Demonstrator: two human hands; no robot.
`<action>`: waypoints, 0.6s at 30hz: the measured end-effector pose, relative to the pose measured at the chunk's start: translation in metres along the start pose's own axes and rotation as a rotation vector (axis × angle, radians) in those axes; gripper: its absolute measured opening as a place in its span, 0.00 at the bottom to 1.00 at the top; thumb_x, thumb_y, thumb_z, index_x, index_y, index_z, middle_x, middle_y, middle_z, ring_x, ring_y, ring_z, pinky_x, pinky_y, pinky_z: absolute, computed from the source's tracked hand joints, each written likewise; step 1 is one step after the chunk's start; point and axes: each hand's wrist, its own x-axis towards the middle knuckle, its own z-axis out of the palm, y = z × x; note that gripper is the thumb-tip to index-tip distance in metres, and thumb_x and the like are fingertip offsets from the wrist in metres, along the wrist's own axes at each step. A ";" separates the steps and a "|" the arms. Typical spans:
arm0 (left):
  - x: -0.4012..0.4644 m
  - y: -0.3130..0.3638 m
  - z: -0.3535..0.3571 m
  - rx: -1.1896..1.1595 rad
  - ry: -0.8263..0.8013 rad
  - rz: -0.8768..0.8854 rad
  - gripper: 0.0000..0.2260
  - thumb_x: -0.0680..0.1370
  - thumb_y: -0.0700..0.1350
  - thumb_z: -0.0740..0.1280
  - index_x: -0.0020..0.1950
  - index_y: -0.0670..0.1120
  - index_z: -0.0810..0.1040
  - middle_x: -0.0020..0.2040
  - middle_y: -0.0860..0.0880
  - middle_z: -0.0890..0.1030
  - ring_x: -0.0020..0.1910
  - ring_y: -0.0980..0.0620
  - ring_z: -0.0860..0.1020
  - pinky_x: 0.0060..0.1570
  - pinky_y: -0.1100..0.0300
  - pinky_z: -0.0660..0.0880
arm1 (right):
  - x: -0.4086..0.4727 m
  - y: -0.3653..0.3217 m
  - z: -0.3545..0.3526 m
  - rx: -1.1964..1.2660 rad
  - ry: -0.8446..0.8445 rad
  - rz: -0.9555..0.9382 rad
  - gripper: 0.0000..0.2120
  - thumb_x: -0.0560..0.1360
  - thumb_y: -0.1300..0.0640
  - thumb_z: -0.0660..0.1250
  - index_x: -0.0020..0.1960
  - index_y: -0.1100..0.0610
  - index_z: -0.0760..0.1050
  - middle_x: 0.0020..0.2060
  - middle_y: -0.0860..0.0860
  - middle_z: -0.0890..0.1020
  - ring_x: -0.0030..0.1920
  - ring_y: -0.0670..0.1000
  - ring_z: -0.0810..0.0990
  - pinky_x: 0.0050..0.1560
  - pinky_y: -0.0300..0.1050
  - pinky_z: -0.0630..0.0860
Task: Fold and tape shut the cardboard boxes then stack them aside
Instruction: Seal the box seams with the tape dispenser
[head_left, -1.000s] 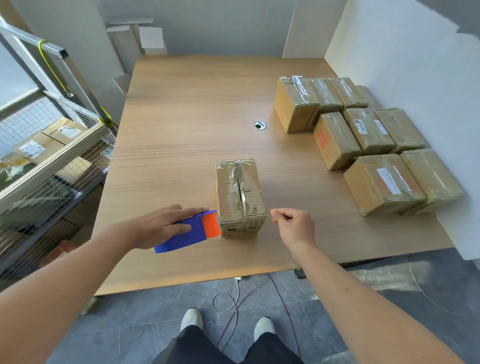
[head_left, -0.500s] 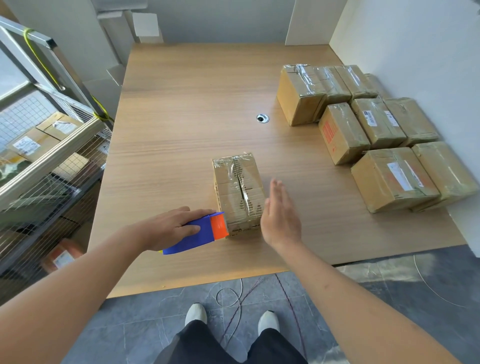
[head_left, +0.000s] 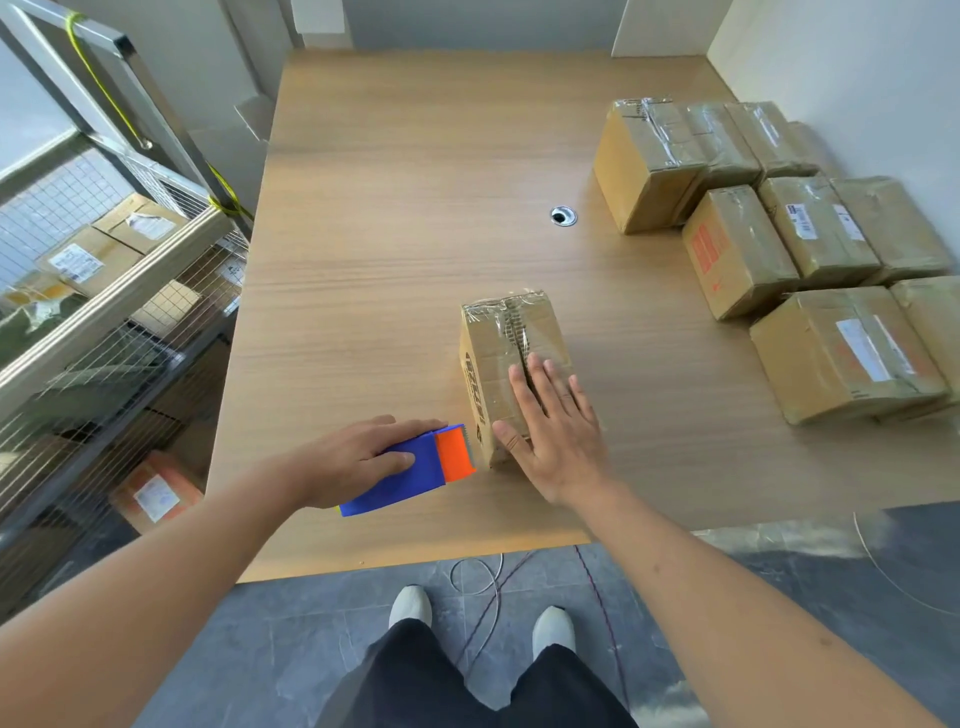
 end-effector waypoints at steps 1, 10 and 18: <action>0.006 0.002 0.000 0.039 0.003 -0.008 0.23 0.83 0.56 0.54 0.75 0.76 0.58 0.55 0.55 0.75 0.55 0.53 0.74 0.60 0.49 0.70 | 0.000 -0.001 -0.001 -0.001 -0.018 0.004 0.38 0.79 0.29 0.37 0.84 0.47 0.41 0.83 0.48 0.42 0.82 0.47 0.37 0.80 0.50 0.35; 0.035 0.018 -0.002 0.024 -0.092 -0.129 0.22 0.79 0.58 0.54 0.73 0.68 0.67 0.66 0.57 0.77 0.64 0.49 0.74 0.68 0.46 0.67 | 0.002 -0.004 -0.012 0.024 -0.084 0.006 0.48 0.70 0.24 0.24 0.84 0.46 0.38 0.83 0.48 0.39 0.81 0.48 0.34 0.79 0.49 0.31; 0.040 -0.017 0.003 0.217 -0.002 -0.262 0.22 0.84 0.56 0.55 0.79 0.67 0.58 0.60 0.46 0.76 0.56 0.44 0.75 0.59 0.49 0.71 | 0.003 -0.014 -0.020 0.032 -0.090 0.052 0.45 0.73 0.26 0.40 0.84 0.48 0.43 0.83 0.50 0.42 0.82 0.50 0.37 0.80 0.51 0.33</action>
